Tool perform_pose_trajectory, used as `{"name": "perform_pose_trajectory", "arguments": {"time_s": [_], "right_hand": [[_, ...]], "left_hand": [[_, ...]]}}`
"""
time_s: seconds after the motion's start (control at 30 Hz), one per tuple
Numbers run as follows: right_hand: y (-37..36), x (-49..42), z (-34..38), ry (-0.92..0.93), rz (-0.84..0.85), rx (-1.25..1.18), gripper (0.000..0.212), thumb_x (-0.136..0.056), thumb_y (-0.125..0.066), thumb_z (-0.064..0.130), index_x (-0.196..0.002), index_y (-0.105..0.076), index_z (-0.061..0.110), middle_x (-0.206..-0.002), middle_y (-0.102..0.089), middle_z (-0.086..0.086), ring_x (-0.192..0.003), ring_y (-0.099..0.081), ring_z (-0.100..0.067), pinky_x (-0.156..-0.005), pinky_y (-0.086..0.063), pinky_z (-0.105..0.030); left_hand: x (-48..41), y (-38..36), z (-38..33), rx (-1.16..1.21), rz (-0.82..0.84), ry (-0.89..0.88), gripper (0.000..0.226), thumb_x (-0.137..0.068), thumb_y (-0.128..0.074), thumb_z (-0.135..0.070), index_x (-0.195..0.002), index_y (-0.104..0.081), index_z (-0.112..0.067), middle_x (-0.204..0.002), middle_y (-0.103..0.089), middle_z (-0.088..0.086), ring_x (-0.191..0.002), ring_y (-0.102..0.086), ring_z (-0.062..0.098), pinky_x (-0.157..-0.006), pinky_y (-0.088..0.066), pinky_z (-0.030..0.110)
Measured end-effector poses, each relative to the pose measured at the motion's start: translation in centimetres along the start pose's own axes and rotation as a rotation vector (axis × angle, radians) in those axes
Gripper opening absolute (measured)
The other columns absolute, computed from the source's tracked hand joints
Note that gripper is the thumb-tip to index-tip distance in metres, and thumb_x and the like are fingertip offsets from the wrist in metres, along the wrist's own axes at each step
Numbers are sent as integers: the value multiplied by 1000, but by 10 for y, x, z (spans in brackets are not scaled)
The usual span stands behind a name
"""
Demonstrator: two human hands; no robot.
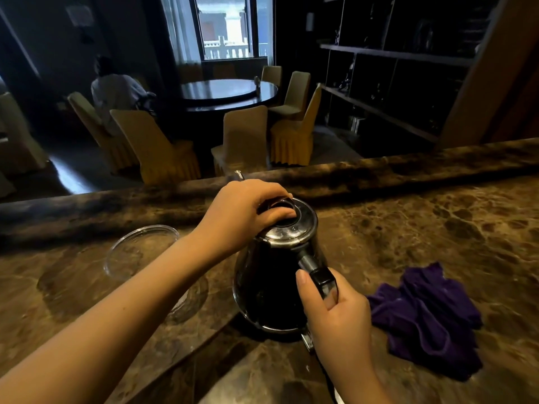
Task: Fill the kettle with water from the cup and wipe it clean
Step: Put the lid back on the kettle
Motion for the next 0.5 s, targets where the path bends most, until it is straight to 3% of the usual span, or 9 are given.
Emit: {"name": "perform_pose_trajectory", "arguments": {"time_s": [0.13,0.23,0.33,0.43,0.5], "right_hand": [[-6,6,4,7,-44,15,53,-66,-51,62,-59,-54,9,-42,-42,1,-39,-37,-8,-44,-31,-28],[-15,13,9,28,-83,41,47,-76,-61,53,-57,-51,11,-43,-47,4,-37,-40,-7,-41,-28,-17],[-25,18,14,11,-60,-4,27,-81,-62,36,-67,-56,14,-47,-53,14,-41,-47,-3,-43,-32,-12],[-32,22,20,-8,51,-51,14,-86,-58,32,-77,-53,21,-52,-57,22,-49,-53,2,-46,-37,-11],[-34,26,20,-26,151,-61,11,-88,-55,36,-91,-52,26,-72,-62,16,-67,-59,0,-57,-44,-15]], "left_hand": [[0,-2,2,48,-9,-12,26,-80,-64,-31,-102,-68,-18,-101,-73,0,-94,-65,13,-83,-51,35],[-3,-1,3,102,52,-47,26,-78,-66,-26,-102,-68,-17,-104,-72,0,-98,-65,11,-87,-52,34],[-8,4,5,109,116,-92,28,-78,-66,-24,-105,-66,-18,-108,-69,0,-102,-62,10,-90,-51,32],[-12,8,7,-7,150,-141,29,-79,-63,-26,-107,-65,-19,-115,-65,4,-110,-54,14,-91,-46,32],[-12,9,6,-126,138,-170,33,-80,-62,-27,-112,-63,-18,-120,-62,5,-116,-47,21,-93,-41,34]]}}
Point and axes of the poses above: each hand's wrist, its own x-axis away from the middle knuckle, its own y-axis out of the back of the hand, z = x × y, the point moved 1 cm from there along -x, towards the middle knuckle
